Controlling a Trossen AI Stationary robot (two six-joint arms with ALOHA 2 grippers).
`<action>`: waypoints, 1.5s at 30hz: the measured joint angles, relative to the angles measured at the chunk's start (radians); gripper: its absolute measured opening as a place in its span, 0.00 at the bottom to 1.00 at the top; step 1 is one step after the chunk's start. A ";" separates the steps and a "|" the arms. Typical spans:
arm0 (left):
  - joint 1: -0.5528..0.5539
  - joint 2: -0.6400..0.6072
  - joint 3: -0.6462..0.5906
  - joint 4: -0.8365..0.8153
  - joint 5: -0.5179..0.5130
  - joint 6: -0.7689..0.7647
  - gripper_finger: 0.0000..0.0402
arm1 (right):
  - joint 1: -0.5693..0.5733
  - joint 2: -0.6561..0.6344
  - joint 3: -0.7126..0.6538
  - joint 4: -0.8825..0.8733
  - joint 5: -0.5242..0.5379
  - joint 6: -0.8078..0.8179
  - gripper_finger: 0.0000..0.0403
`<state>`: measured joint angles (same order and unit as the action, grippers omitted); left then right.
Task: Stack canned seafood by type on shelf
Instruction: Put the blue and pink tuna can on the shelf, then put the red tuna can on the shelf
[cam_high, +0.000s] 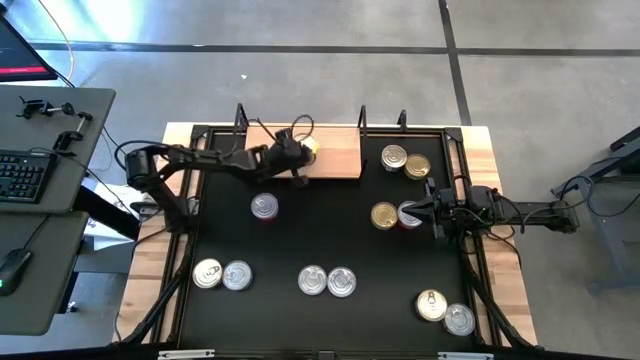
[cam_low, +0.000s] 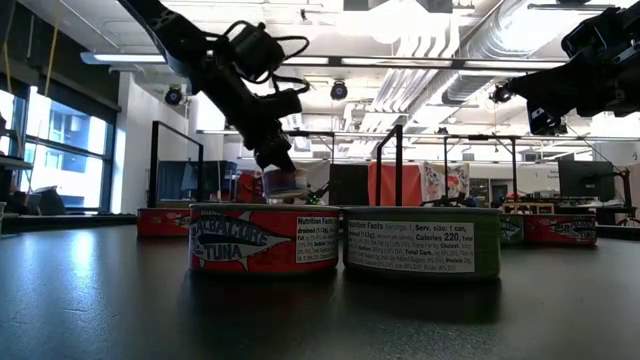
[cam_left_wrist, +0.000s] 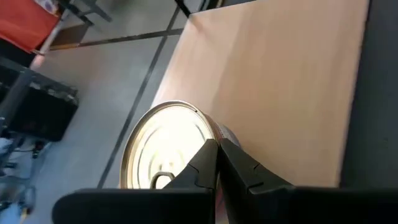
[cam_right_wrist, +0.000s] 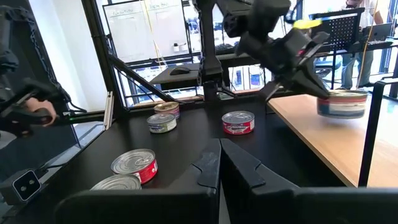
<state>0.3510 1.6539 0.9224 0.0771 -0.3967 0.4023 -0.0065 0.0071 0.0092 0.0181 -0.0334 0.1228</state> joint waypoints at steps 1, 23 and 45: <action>0.015 0.000 0.000 -0.002 0.020 -0.001 0.00 | 0.000 0.000 0.000 0.000 0.000 0.000 0.00; 0.091 0.001 0.000 0.004 0.045 0.037 0.04 | 0.000 0.000 0.000 0.000 0.000 0.000 0.00; -0.174 -0.229 0.027 -0.126 -0.019 -0.032 0.19 | 0.000 0.000 0.000 0.000 0.000 0.000 0.00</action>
<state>0.1767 1.4245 0.9489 -0.0492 -0.4160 0.3700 -0.0063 0.0074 0.0092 0.0181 -0.0334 0.1229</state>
